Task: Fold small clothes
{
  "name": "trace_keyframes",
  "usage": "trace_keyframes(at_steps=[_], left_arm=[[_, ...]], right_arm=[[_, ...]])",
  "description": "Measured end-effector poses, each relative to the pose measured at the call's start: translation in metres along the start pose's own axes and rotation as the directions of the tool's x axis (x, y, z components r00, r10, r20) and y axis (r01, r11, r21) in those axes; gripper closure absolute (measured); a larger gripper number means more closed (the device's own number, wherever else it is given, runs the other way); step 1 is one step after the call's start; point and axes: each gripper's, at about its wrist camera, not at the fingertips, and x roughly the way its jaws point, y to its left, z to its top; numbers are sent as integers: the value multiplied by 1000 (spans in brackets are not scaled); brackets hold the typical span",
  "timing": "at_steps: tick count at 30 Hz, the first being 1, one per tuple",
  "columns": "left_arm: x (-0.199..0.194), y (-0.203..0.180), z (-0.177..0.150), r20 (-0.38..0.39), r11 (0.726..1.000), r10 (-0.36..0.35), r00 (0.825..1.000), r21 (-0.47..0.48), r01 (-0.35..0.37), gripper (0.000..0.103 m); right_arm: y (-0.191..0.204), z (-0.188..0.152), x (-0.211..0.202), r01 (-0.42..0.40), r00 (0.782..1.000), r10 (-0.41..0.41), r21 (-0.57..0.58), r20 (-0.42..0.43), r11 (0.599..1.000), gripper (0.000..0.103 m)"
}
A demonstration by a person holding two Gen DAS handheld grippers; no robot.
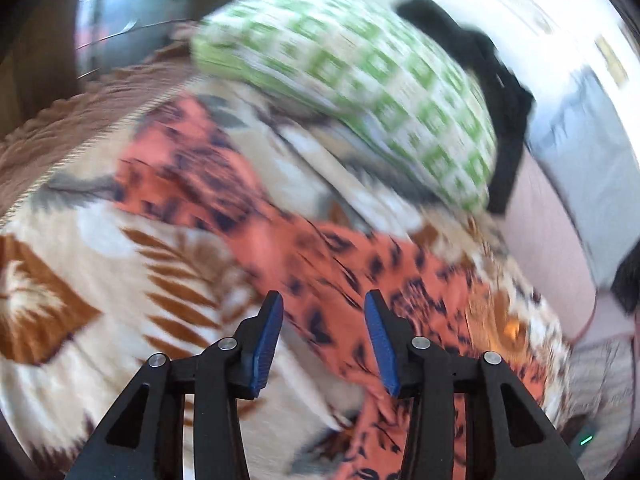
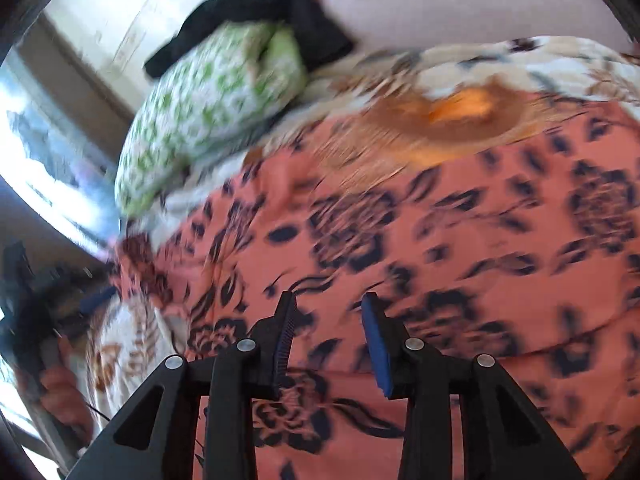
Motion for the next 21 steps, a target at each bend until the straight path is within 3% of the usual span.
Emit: trace_keyframes(at_steps=[1,2,3,4,8,12,14,17,18,20,21], left_arm=[[-8,14,8,16,999,5,1000,-38,-4,55],[-17,32,17,32,996,11,999,-86,-8,54],[-24,46,26,39,992,12,999,-123,-7,54],[-27,56,36,35,990,15,999,-142,-9,53],[-26,80,75,-54,989,76,996,-125,-82,52],[-8,82,86,-145,985,-51,988,-168,26,44],[11,70,92,-217,988,-56,975,-151,23,44],[42,44,107,-315,995,55,948,-60,-78,44],[53,36,111,-350,992,119,929,-4,-129,44],[74,25,112,-416,959,283,865,110,-261,51],[80,24,112,-423,950,313,850,138,-281,53]], right_arm=[[7,-7,14,26,999,-28,-34,-42,999,63],[15,-15,19,74,997,-75,-100,1,992,62],[23,-22,18,96,994,-87,-168,64,981,54],[27,-27,20,98,994,-86,-203,70,974,51],[30,-27,21,99,993,-84,-210,78,973,49],[28,-28,20,88,994,-73,-208,80,974,47],[29,-26,21,82,995,-67,-206,79,975,47],[27,-28,19,80,995,-65,-204,80,976,47],[27,-28,18,81,995,-66,-205,80,975,47],[27,-28,18,79,995,-64,-204,80,976,47],[27,-28,19,79,995,-64,-203,80,976,47]])
